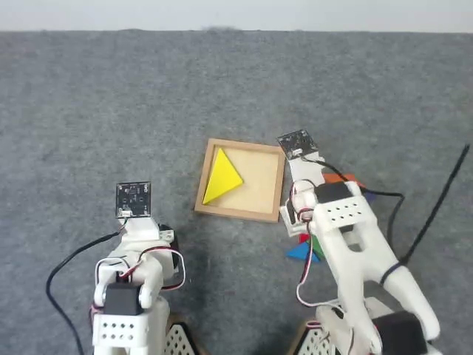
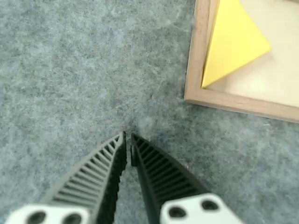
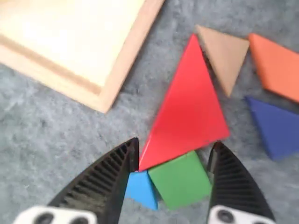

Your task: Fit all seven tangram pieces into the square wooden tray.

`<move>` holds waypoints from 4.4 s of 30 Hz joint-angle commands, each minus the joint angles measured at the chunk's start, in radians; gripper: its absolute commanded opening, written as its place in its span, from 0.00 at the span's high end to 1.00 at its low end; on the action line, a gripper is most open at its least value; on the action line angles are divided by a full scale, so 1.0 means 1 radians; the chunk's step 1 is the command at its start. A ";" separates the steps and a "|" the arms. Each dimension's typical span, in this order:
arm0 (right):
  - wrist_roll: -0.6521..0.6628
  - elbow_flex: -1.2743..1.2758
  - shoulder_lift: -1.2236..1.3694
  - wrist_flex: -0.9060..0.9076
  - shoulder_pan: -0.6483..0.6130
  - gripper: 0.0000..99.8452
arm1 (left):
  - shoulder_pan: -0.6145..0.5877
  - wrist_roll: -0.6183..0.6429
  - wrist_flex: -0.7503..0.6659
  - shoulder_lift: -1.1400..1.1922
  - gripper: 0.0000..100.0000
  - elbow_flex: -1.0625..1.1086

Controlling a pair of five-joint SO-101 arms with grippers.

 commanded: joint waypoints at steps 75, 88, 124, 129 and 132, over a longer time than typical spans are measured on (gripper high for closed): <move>0.302 -0.245 0.406 -0.061 0.127 0.73 | -0.006 -0.015 0.005 -0.020 0.99 -0.013; 0.215 -0.241 0.414 0.001 0.133 0.73 | -0.006 -0.015 0.005 -0.020 0.99 -0.013; 0.198 -0.226 0.113 0.090 0.113 0.79 | -0.006 -0.015 0.005 -0.020 0.99 -0.013; 0.250 -0.226 0.202 0.067 0.133 0.79 | -0.006 -0.015 0.005 -0.020 0.99 -0.013; 0.250 -0.226 0.259 0.019 0.133 0.76 | -0.006 -0.015 0.005 -0.020 0.99 -0.013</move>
